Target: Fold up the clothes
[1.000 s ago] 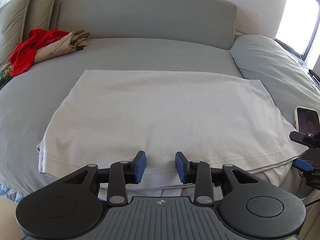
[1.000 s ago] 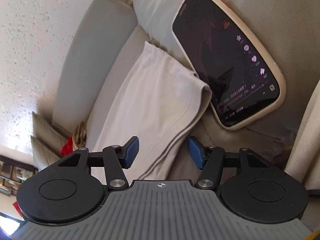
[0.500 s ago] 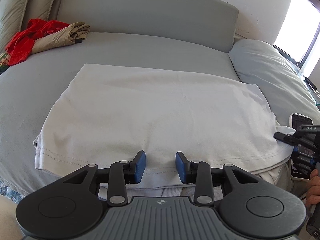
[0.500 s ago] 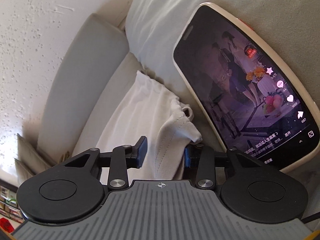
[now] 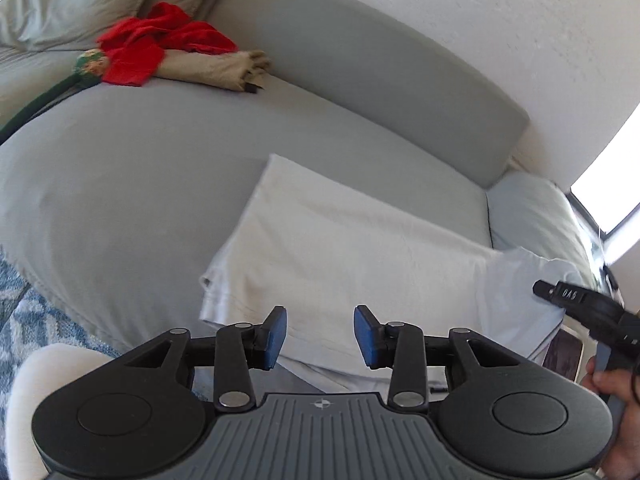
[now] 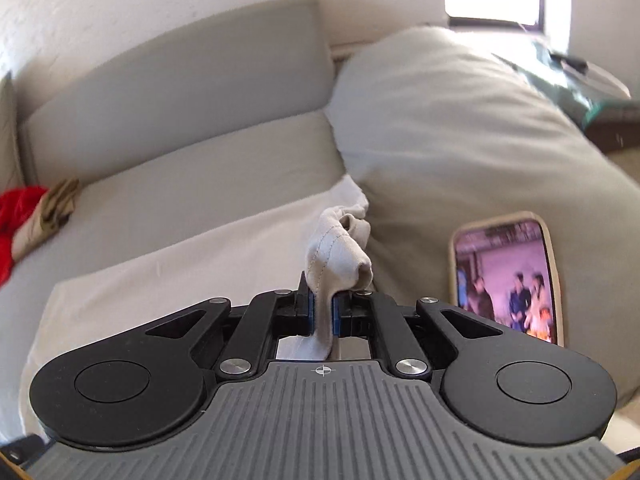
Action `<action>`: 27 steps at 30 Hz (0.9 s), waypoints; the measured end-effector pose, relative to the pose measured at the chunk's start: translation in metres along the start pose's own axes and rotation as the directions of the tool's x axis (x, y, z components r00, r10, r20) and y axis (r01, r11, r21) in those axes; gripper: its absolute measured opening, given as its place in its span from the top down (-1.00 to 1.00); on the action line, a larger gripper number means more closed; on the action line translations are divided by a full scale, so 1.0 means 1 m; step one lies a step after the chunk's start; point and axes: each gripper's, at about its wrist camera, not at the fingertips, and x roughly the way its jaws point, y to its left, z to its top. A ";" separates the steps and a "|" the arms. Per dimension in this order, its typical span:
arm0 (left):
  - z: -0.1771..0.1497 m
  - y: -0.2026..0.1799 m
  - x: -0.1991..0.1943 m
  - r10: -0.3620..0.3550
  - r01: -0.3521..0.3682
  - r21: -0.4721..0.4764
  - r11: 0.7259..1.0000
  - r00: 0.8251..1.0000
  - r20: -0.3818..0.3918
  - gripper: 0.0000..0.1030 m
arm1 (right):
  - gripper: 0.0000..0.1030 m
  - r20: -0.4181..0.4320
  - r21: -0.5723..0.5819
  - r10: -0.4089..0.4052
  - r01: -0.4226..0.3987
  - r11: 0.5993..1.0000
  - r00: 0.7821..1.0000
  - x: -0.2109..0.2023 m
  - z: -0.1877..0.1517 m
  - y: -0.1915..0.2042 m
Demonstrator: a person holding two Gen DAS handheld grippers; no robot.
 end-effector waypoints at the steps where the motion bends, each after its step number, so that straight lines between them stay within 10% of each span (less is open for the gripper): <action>1: 0.004 0.011 -0.009 0.010 -0.009 -0.032 0.999 1.000 0.027 0.27 | 0.84 0.024 -0.076 0.006 -0.004 0.997 1.000 -0.005 0.002 0.022; 7: 0.015 0.065 -0.048 0.093 -0.068 -0.172 0.983 0.985 0.143 0.27 | 0.84 0.069 -0.496 0.203 -0.143 0.857 0.977 -0.042 -0.029 0.163; 12: 0.011 0.091 -0.048 0.093 -0.065 -0.228 0.972 0.989 0.116 0.27 | 0.85 -0.183 -0.640 0.273 -0.325 0.696 0.944 -0.031 -0.084 0.242; 21: 0.008 0.103 -0.045 0.051 -0.021 -0.251 0.968 0.992 0.112 0.27 | 0.81 -0.257 -0.513 0.269 -0.367 0.776 0.928 -0.032 -0.069 0.250; 27: 0.006 0.107 -0.051 0.067 -0.031 -0.267 0.963 0.990 0.127 0.30 | 0.81 -0.191 -0.598 0.352 -0.393 0.699 0.916 -0.047 -0.067 0.255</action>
